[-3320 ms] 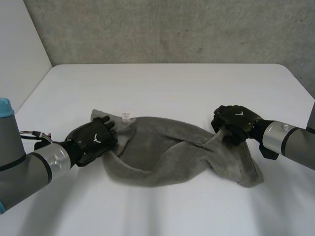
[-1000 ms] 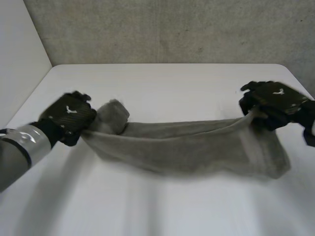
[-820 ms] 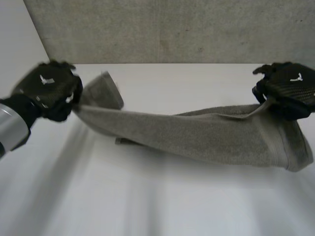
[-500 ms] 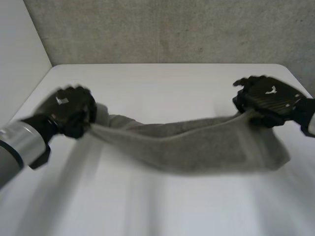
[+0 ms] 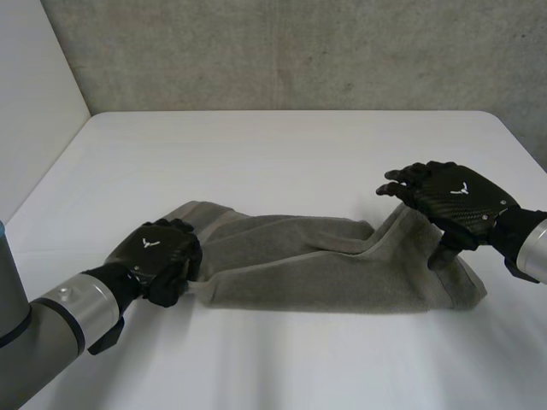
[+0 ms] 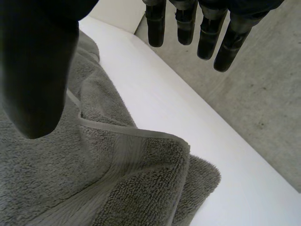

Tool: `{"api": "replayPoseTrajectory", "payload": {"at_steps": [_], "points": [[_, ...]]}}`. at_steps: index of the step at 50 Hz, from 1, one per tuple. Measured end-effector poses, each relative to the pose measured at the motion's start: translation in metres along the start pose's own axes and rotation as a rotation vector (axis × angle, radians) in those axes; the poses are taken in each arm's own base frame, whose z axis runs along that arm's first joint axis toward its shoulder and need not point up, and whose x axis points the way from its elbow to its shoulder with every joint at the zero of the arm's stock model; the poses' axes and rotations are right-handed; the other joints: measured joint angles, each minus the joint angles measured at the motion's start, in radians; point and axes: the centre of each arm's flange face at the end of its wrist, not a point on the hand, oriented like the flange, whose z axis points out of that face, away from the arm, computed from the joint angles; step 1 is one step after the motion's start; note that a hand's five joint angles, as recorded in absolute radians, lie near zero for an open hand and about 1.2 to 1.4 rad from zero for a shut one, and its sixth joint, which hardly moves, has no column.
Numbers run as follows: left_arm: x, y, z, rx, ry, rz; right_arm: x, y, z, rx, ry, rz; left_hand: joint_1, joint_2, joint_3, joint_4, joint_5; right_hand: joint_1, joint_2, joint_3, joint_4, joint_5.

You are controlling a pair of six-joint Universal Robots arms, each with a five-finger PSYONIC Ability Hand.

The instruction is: Fold the towel.

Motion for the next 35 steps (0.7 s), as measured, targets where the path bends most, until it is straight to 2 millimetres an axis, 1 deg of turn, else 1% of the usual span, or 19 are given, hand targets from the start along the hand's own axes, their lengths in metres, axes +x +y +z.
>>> {"api": "replayPoseTrajectory", "payload": {"at_steps": [4, 10, 11, 14, 17, 18, 19, 21, 24, 29, 35], "points": [[-0.001, 0.000, 0.001, 0.007, -0.005, 0.002, 0.000, 0.007, 0.005, 0.006, 0.002, -0.007, 0.000, 0.000, 0.000, 0.000, 0.000, 0.007, 0.000, 0.000, 0.000, 0.019], [-0.003, 0.002, 0.000, 0.001, -0.012, 0.009, 0.005, 0.021, 0.023, -0.023, 0.000, -0.005, 0.000, 0.000, 0.000, 0.000, 0.000, 0.014, 0.000, 0.000, 0.000, 0.028], [-0.003, 0.002, 0.000, 0.000, -0.014, 0.011, 0.006, 0.023, 0.027, -0.032, 0.003, -0.007, 0.000, 0.000, 0.000, 0.000, 0.000, 0.045, 0.031, 0.000, 0.000, 0.060], [-0.004, 0.003, -0.002, -0.002, -0.020, 0.018, 0.010, 0.031, 0.038, -0.058, 0.016, -0.017, 0.000, 0.000, 0.000, 0.000, 0.000, 0.175, 0.178, 0.000, 0.000, 0.194], [-0.005, 0.002, -0.005, 0.000, -0.029, 0.023, 0.014, 0.040, 0.049, -0.087, 0.030, -0.034, 0.000, 0.000, 0.000, 0.000, 0.000, 0.425, 0.432, 0.000, 0.000, 0.426], [-0.005, 0.002, -0.005, 0.001, -0.030, 0.024, 0.015, 0.042, 0.051, -0.091, 0.032, -0.037, 0.000, 0.000, 0.000, 0.000, 0.000, 0.475, 0.470, 0.000, 0.000, 0.471], [-0.006, 0.002, -0.006, 0.003, -0.034, 0.025, 0.016, 0.046, 0.054, -0.100, 0.035, -0.042, 0.000, 0.000, 0.000, 0.000, 0.000, 0.590, 0.599, 0.000, 0.000, 0.581], [-0.006, 0.001, -0.008, 0.007, -0.039, 0.027, 0.018, 0.051, 0.059, -0.111, 0.039, -0.051, 0.000, 0.000, 0.000, 0.000, 0.000, 0.783, 0.785, 0.000, 0.000, 0.771], [-0.007, 0.000, -0.010, 0.014, -0.044, 0.029, 0.020, 0.055, 0.063, -0.116, 0.041, -0.057, 0.000, 0.000, 0.000, 0.000, 0.000, 0.944, 0.929, 0.000, 0.000, 0.936], [-0.007, -0.001, -0.012, 0.020, -0.048, 0.030, 0.020, 0.054, 0.064, -0.108, 0.046, -0.062, 0.000, 0.000, 0.000, 0.000, 0.000, 0.975, 0.949, 0.000, 0.000, 0.971], [-0.009, -0.001, -0.012, 0.021, -0.053, 0.028, 0.022, 0.031, 0.054, -0.052, 0.077, -0.062, 0.000, 0.000, 0.000, 0.000, 0.000, 0.976, 0.949, 0.000, 0.000, 0.971]]}}
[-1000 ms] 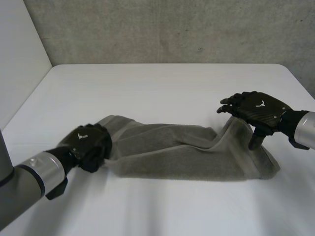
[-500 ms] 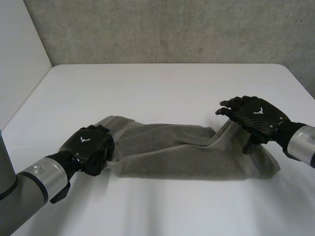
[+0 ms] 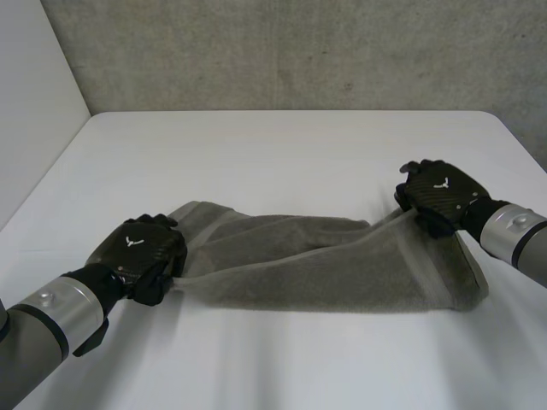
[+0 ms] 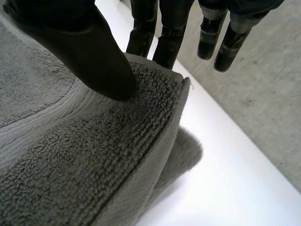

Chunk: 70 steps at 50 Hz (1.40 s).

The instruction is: Fold the towel.

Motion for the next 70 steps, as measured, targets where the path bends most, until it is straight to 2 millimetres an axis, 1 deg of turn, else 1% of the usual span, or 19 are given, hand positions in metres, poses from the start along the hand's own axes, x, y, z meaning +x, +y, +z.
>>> {"api": "replayPoseTrajectory", "payload": {"at_steps": [3, 5, 11, 14, 16, 19, 23, 26, 28, 33, 34, 37, 38, 39, 42, 44, 60, 67, 70], "points": [[-0.001, 0.000, 0.000, 0.000, -0.002, -0.001, 0.002, -0.007, -0.004, 0.023, 0.017, 0.001, 0.000, 0.000, 0.000, 0.000, 0.000, 0.010, 0.017, 0.000, 0.000, 0.008], [-0.001, 0.000, 0.000, 0.000, -0.003, -0.001, 0.002, -0.011, -0.007, 0.035, 0.026, 0.002, 0.000, 0.000, 0.000, 0.000, 0.000, 0.065, 0.090, 0.000, 0.000, 0.079], [-0.004, -0.001, 0.001, 0.002, -0.013, -0.003, 0.002, -0.015, -0.015, 0.049, 0.036, 0.003, 0.000, 0.000, 0.000, 0.000, 0.000, 0.065, 0.095, 0.000, 0.000, 0.088], [-0.009, -0.002, 0.001, 0.005, -0.030, -0.008, 0.009, -0.022, -0.023, 0.066, 0.058, -0.005, 0.000, 0.000, 0.000, 0.000, 0.000, 0.065, 0.095, 0.000, 0.000, 0.088], [-0.012, -0.003, 0.000, 0.008, -0.043, -0.011, 0.018, -0.029, -0.030, 0.088, 0.087, -0.009, 0.000, 0.000, 0.000, 0.000, 0.000, 0.065, 0.095, 0.000, 0.000, 0.088], [-0.019, -0.005, 0.000, 0.016, -0.067, -0.017, 0.043, -0.042, -0.043, 0.144, 0.163, 0.015, 0.000, 0.000, 0.000, 0.000, 0.000, 0.065, 0.095, 0.000, 0.000, 0.088], [-0.027, -0.007, 0.001, 0.024, -0.089, -0.022, 0.071, -0.050, -0.056, 0.210, 0.242, 0.089, 0.000, 0.000, 0.000, 0.000, 0.000, 0.065, 0.101, 0.000, 0.000, 0.088], [-0.030, -0.007, 0.003, 0.026, -0.098, -0.024, 0.084, -0.050, -0.063, 0.246, 0.273, 0.156, 0.011, 0.000, 0.000, 0.000, 0.004, 0.067, 0.101, 0.000, 0.000, 0.089], [-0.032, -0.005, 0.005, 0.024, -0.100, -0.026, 0.086, -0.048, -0.064, 0.255, 0.277, 0.187, 0.012, 0.000, 0.000, 0.000, 0.004, 0.068, 0.101, 0.000, 0.000, 0.091], [-0.035, 0.004, 0.016, 0.007, -0.098, -0.034, 0.085, -0.041, -0.065, 0.259, 0.260, 0.234, 0.011, -0.001, 0.000, 0.000, 0.002, 0.068, 0.101, 0.000, 0.000, 0.092], [-0.036, 0.006, 0.019, 0.002, -0.096, -0.036, 0.084, -0.040, -0.065, 0.257, 0.255, 0.237, -0.037, -0.042, 0.000, 0.000, -0.046, 0.068, 0.101, 0.000, 0.000, 0.092], [-0.036, 0.013, 0.025, -0.018, -0.090, -0.044, 0.082, -0.038, -0.064, 0.253, 0.245, 0.239, -0.265, -0.249, 0.000, 0.000, -0.278, 0.068, 0.101, 0.000, 0.000, 0.092], [-0.036, 0.016, 0.027, -0.027, -0.087, -0.047, 0.081, -0.038, -0.064, 0.252, 0.243, 0.239, -0.406, -0.407, 0.000, 0.000, -0.420, 0.068, 0.101, 0.000, 0.000, 0.092], [-0.035, 0.018, 0.028, -0.032, -0.084, -0.049, 0.081, -0.038, -0.064, 0.252, 0.241, 0.239, -0.507, -0.490, 0.000, 0.000, -0.523, 0.068, 0.101, 0.000, 0.000, 0.092], [-0.031, 0.025, 0.030, -0.059, -0.069, -0.057, 0.079, -0.038, -0.063, 0.249, 0.234, 0.240, -0.968, -0.986, 0.000, 0.000, -1.023, 0.068, 0.101, 0.000, 0.000, 0.092], [-0.029, 0.027, 0.030, -0.066, -0.060, -0.058, 0.078, -0.038, -0.063, 0.248, 0.231, 0.241, -1.030, -1.062, 0.000, 0.000, -1.114, 0.068, 0.101, 0.000, 0.000, 0.092], [-0.007, 0.011, -0.002, 0.024, -0.046, -0.004, 0.072, -0.031, -0.058, 0.229, 0.213, 0.261, -1.030, -1.066, 0.000, 0.000, -1.115, 0.068, 0.101, 0.000, 0.000, 0.092], [-0.004, 0.017, -0.001, 0.000, -0.036, -0.011, 0.071, -0.030, -0.058, 0.225, 0.209, 0.267, -1.030, -1.066, 0.000, 0.000, -1.115, 0.068, 0.101, 0.000, 0.000, 0.092], [0.001, 0.023, 0.000, -0.025, -0.016, -0.013, 0.069, -0.030, -0.057, 0.225, 0.203, 0.268, -1.030, -1.066, 0.000, 0.000, -1.115, 0.068, 0.101, 0.000, 0.000, 0.091]]}}
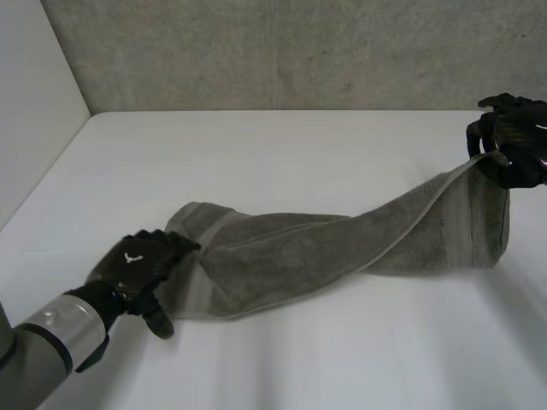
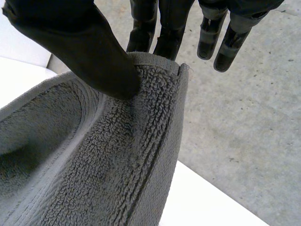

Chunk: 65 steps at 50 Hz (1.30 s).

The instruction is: Fold the towel.

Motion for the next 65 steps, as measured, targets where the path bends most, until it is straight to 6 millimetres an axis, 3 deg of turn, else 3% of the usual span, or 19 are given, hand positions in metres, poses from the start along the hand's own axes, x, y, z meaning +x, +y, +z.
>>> {"api": "replayPoseTrajectory", "payload": {"at_steps": [10, 24, 37, 48, 65], "points": [[0.022, 0.018, 0.000, -0.081, 0.028, 0.065, -0.002, 0.001, 0.000, -0.001, -0.006, 0.001, 0.000, 0.000, 0.000, 0.000, 0.000, 0.000, 0.000, 0.000, 0.000, 0.000], [0.013, 0.029, 0.002, -0.153, -0.062, 0.176, -0.002, 0.004, 0.001, -0.006, -0.009, 0.006, 0.000, -0.002, 0.000, 0.000, 0.000, 0.000, 0.000, 0.000, 0.000, 0.000], [0.005, 0.031, 0.035, -0.179, -0.060, 0.171, -0.002, 0.007, 0.002, -0.013, -0.011, 0.013, 0.000, -0.002, 0.000, 0.000, 0.000, 0.000, 0.000, 0.000, 0.000, 0.000], [0.000, 0.023, 0.057, -0.157, -0.062, 0.180, -0.002, 0.009, 0.002, -0.018, -0.012, 0.009, 0.000, -0.002, 0.000, 0.000, 0.000, 0.000, 0.000, 0.000, 0.000, 0.000], [0.005, 0.005, 0.066, -0.091, -0.051, 0.201, -0.005, 0.018, 0.004, -0.044, -0.023, -0.014, 0.003, 0.081, 0.000, 0.000, 0.108, -0.001, 0.000, 0.000, 0.000, 0.000]]}}
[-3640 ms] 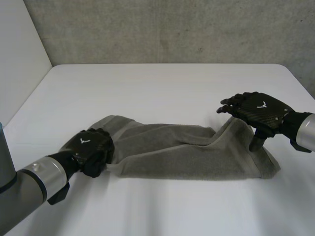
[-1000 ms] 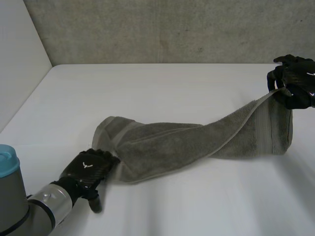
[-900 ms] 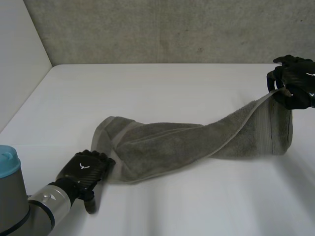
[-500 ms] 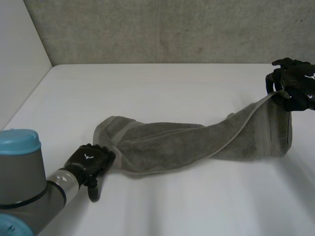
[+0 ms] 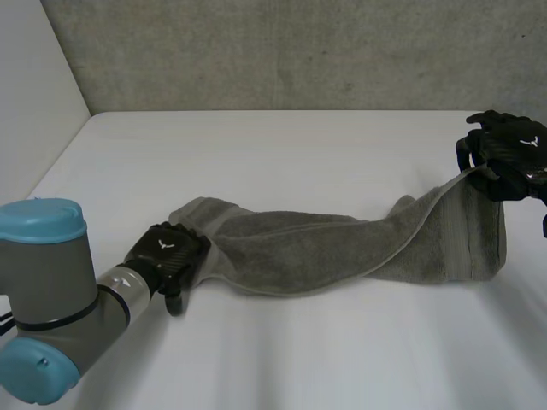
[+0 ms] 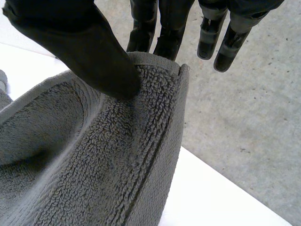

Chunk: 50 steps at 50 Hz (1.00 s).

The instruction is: Fold the towel.

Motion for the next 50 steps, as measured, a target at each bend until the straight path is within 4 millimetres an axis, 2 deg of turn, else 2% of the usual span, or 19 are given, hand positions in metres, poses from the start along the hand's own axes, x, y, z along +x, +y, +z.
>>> {"api": "replayPoseTrajectory", "payload": {"at_steps": [19, 41, 50], "points": [[0.020, 0.002, 0.009, -0.047, 0.037, -0.023, -0.004, 0.004, 0.001, -0.009, -0.014, 0.011, 0.017, 0.031, 0.000, 0.000, 0.017, 0.000, 0.000, 0.000, 0.000, 0.000], [0.025, -0.020, 0.010, 0.004, 0.002, -0.102, -0.006, 0.008, 0.001, -0.022, -0.016, -0.024, 0.071, 0.060, 0.000, 0.000, 0.055, 0.000, 0.000, 0.000, 0.000, 0.000], [0.035, -0.023, 0.013, 0.018, 0.026, -0.142, -0.006, 0.010, 0.002, -0.027, -0.020, -0.023, 0.293, 0.269, 0.000, 0.000, 0.256, 0.000, 0.000, 0.000, 0.000, 0.000]]}}
